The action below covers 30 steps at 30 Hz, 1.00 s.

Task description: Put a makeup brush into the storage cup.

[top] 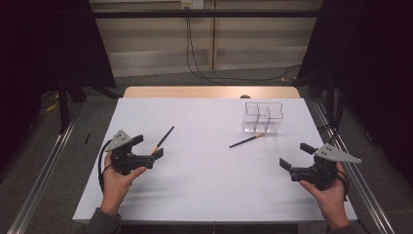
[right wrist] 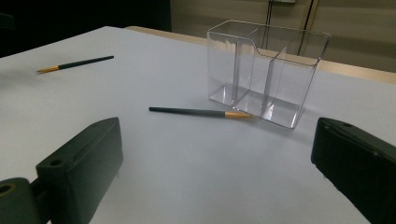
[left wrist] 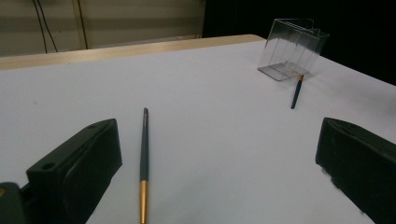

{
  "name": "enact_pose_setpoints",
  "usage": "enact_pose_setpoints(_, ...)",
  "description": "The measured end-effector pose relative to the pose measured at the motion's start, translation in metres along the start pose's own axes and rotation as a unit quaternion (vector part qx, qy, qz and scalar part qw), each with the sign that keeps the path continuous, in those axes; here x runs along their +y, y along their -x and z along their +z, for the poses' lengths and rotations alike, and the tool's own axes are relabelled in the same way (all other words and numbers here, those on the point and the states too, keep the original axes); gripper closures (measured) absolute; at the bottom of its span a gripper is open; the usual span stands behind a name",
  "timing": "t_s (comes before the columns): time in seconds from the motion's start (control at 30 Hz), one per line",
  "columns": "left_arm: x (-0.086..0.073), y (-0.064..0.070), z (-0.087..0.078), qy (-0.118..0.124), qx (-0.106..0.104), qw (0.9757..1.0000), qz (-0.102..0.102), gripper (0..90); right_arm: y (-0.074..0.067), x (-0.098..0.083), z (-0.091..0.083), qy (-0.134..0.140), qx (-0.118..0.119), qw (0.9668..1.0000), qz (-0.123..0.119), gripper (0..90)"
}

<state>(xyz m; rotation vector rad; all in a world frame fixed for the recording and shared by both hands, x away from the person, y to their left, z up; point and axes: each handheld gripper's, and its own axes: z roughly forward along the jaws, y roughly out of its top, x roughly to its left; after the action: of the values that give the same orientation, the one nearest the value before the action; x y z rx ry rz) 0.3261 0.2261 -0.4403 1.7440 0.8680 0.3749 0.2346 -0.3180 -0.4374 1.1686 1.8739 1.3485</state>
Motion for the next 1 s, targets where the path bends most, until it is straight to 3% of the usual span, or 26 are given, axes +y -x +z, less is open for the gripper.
enact_pose_setpoints(0.5,0.001,-0.004,0.007,0.006,0.008,0.9999,-0.008,0.1,-0.006,0.003,0.005,0.000,0.005,1.0000,-0.005,1.6)
enact_pose_setpoints(1.0,0.009,-0.010,0.019,-0.019,0.021,0.9996,-0.004,0.5,-0.007,0.004,0.008,0.000,0.012,0.9999,-0.005,1.6)
